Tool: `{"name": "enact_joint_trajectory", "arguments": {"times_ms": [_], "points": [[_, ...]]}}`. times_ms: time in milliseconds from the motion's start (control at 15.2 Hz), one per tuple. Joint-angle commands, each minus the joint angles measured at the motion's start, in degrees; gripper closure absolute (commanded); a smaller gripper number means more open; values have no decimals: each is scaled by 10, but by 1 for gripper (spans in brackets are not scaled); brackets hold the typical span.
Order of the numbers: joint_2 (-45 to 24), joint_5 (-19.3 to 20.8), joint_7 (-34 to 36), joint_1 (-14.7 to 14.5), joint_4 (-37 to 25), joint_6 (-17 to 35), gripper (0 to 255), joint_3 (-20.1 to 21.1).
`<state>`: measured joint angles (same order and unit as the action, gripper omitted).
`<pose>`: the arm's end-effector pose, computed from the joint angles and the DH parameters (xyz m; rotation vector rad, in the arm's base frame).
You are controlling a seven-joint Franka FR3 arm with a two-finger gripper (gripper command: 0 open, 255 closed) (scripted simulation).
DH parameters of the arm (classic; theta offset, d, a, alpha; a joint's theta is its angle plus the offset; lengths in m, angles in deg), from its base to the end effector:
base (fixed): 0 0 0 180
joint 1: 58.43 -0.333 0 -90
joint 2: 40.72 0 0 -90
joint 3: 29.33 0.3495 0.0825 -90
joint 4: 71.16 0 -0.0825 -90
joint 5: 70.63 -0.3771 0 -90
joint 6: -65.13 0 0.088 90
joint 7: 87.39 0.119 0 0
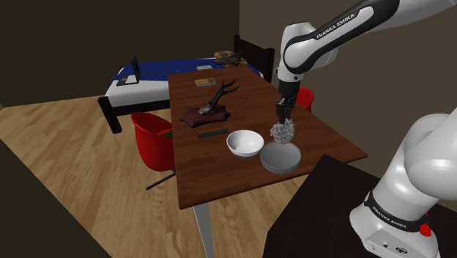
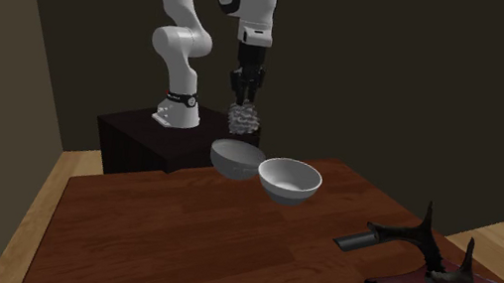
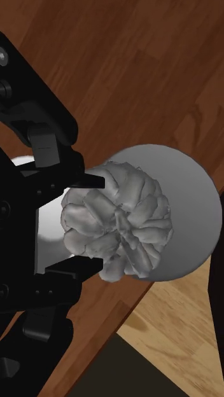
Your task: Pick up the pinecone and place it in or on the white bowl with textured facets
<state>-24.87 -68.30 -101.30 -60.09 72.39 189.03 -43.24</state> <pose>0.4033 -0.0903 0.3984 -3.0902 -0.0993 0.0992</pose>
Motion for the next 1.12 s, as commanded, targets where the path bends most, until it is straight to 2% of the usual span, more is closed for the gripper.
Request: {"name": "enact_joint_trajectory", "arguments": {"times_ms": [0, 726, 1056], "points": [[-11, -2, -1, -1, 6, 18, 255, -1], [-78, -19, -18, -6, 41, 118, 255, -8], [-78, -19, -18, -6, 41, 118, 255, -8]]}}
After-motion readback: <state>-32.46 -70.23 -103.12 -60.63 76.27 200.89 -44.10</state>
